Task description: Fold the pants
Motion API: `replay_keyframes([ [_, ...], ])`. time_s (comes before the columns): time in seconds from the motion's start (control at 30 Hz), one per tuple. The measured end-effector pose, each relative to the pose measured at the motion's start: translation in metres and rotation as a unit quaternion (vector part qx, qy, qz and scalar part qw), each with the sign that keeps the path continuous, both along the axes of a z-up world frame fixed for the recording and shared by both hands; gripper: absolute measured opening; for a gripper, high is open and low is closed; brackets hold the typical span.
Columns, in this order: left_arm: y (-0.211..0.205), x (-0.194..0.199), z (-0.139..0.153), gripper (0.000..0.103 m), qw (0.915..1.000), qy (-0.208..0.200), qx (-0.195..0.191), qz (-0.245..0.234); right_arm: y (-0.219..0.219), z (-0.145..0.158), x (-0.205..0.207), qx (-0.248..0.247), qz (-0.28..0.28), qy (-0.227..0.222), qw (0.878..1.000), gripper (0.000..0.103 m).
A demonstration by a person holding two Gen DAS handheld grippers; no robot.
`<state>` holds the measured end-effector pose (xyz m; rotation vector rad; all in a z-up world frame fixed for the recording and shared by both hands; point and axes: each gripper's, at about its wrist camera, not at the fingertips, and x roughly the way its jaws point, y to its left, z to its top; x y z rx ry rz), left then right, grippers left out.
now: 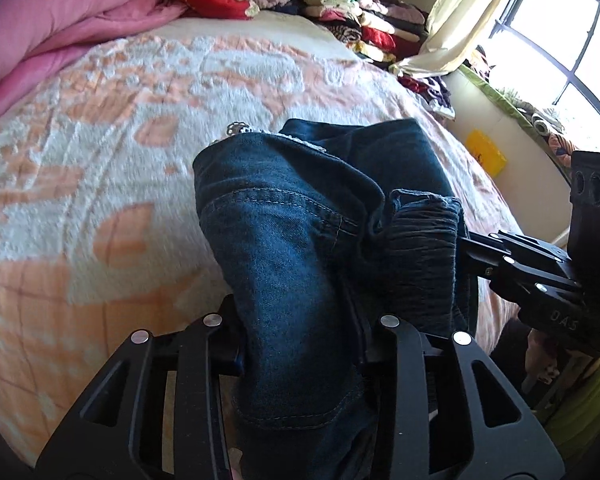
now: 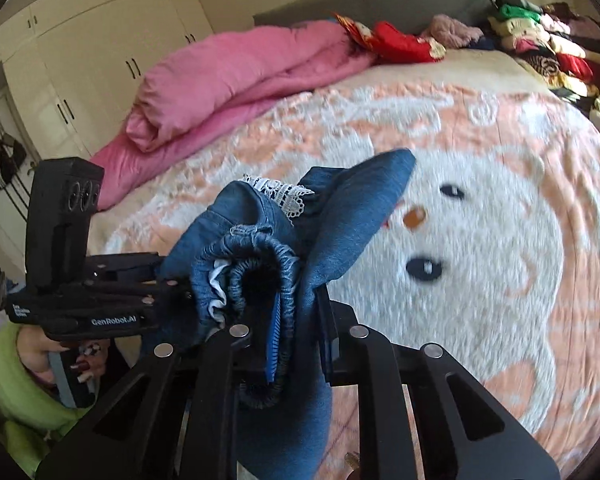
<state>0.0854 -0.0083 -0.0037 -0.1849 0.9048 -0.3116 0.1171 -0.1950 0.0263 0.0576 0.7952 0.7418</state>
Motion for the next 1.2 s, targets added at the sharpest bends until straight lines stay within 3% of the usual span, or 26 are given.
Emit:
replay_keyframes([
  [0.4, 0.011, 0.042, 0.017, 0.028, 0.9993, -0.023, 0.012, 0.028, 0.02, 0.005, 0.05, -0.025, -0.013, -0.011, 1.0, 0.015],
  [0.73, 0.012, 0.062, 0.001, 0.029, 0.9988, -0.007, 0.034, 0.035, 0.021, -0.02, 0.066, -0.071, -0.041, 0.006, 0.997, 0.017],
  [0.87, 0.014, 0.062, -0.007, 0.042, 0.9986, 0.001, 0.038, 0.038, 0.014, -0.034, 0.07, -0.085, -0.056, 0.024, 0.994, 0.038],
  [1.0, 0.014, 0.062, -0.014, 0.047, 0.9981, 0.006, 0.047, 0.039, 0.011, -0.048, 0.075, -0.092, -0.07, 0.045, 0.992, 0.042],
  [1.07, 0.015, 0.063, -0.018, 0.05, 0.998, 0.01, 0.048, 0.04, 0.008, -0.054, 0.078, -0.092, -0.08, 0.055, 0.991, 0.049],
  [1.2, 0.016, 0.064, -0.027, 0.054, 0.9978, 0.016, 0.049, 0.043, 0.008, -0.06, 0.077, -0.093, -0.085, 0.055, 0.991, 0.049],
])
